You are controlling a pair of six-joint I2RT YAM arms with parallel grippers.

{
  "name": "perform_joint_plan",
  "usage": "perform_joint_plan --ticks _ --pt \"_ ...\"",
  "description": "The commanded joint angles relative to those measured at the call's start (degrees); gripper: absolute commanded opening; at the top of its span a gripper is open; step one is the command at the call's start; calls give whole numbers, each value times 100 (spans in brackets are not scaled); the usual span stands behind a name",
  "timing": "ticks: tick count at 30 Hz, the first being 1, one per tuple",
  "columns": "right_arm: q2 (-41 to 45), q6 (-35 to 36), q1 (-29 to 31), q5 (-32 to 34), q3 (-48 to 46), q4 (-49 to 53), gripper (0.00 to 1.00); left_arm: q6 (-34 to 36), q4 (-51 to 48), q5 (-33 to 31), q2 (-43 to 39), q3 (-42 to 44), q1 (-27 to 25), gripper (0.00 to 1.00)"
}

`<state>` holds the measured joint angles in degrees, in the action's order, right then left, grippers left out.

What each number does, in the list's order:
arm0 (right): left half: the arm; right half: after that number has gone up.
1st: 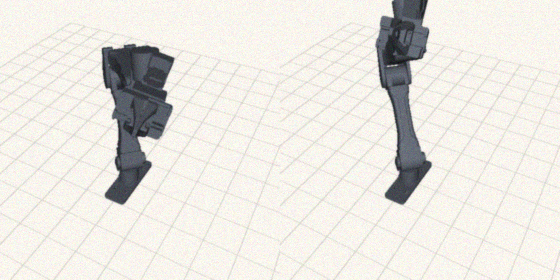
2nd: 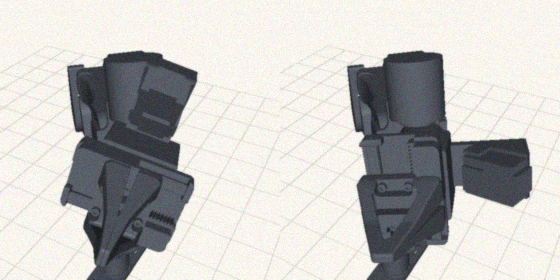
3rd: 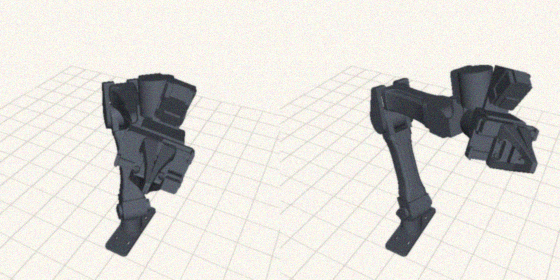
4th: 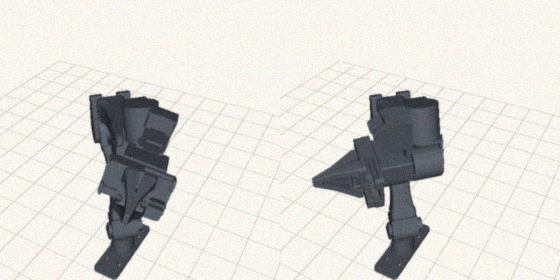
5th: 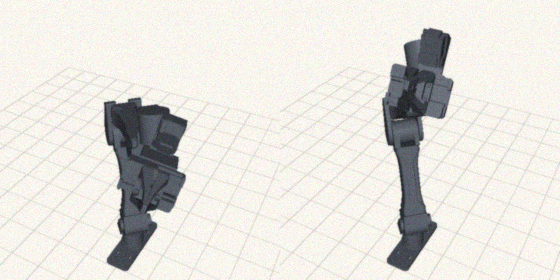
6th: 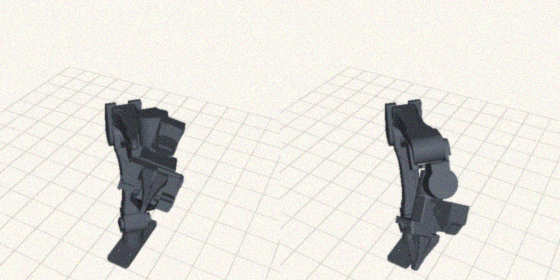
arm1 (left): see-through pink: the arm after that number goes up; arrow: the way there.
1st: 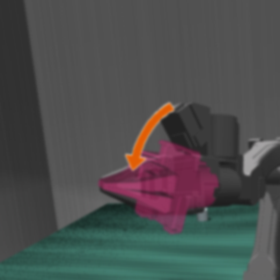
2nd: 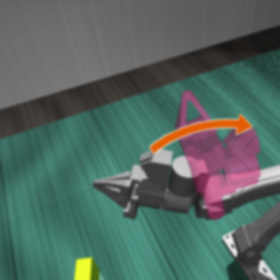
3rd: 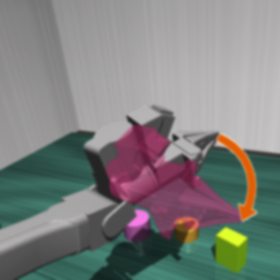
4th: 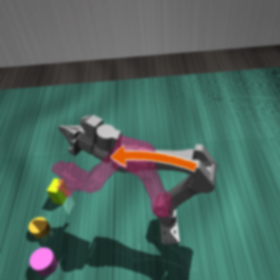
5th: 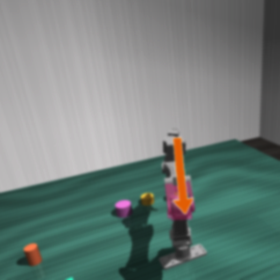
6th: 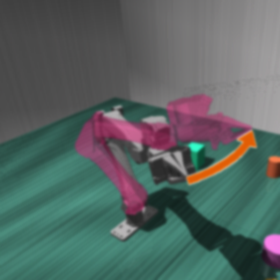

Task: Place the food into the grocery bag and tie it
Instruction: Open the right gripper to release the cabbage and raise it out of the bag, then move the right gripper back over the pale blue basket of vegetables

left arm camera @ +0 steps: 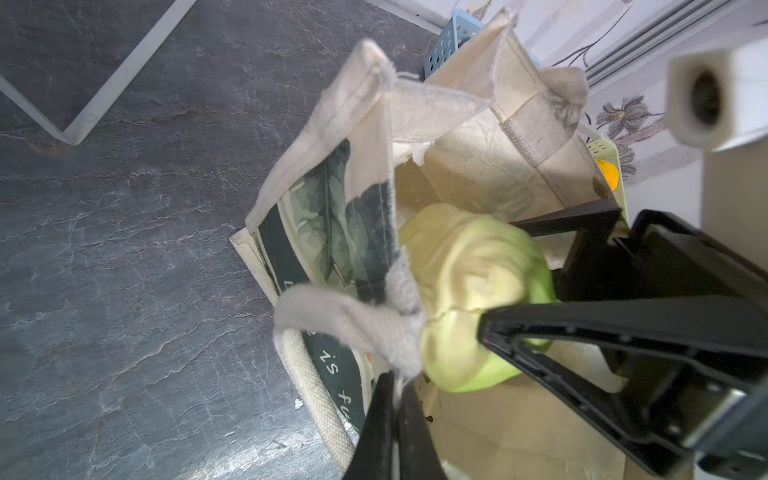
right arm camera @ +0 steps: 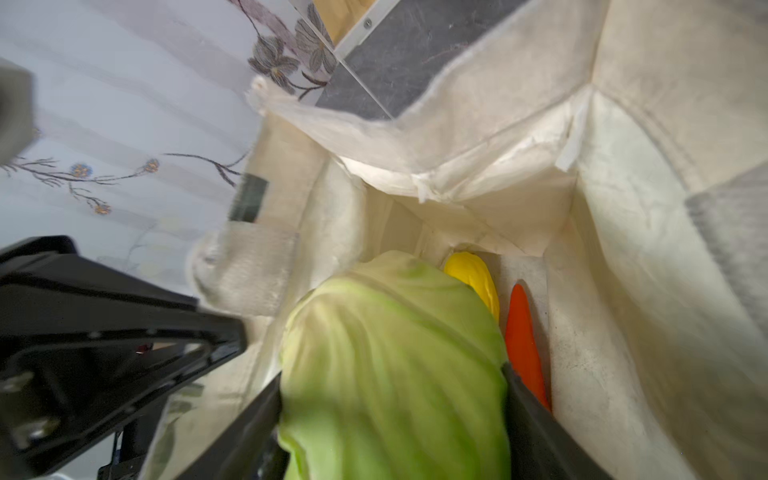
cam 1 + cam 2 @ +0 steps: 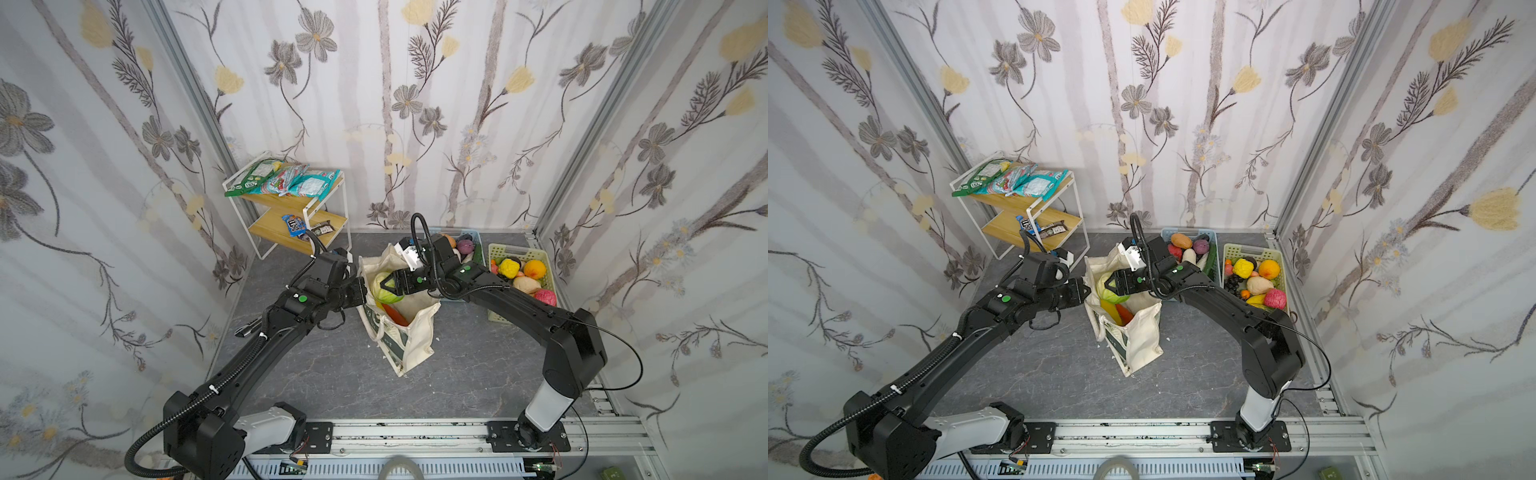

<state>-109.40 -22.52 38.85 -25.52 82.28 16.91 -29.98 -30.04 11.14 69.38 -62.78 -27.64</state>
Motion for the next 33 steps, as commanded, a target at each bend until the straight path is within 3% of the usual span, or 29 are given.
perform_joint_plan --ticks 1,4,12,14,33 --pt "-229 -124 65 -55 30 -432 72 35 -131 -58 -89 -28 17 0" --pt "-476 -106 90 58 59 -385 73 36 -134 -50 -127 -10 22 0" --pt "-598 77 155 297 85 -231 89 30 -108 -24 -136 -14 22 0" --pt "-520 89 150 310 84 -232 99 35 -109 -24 -127 -13 22 0" --pt "620 -22 -196 410 207 -118 99 0 -40 -33 -127 87 22 0"
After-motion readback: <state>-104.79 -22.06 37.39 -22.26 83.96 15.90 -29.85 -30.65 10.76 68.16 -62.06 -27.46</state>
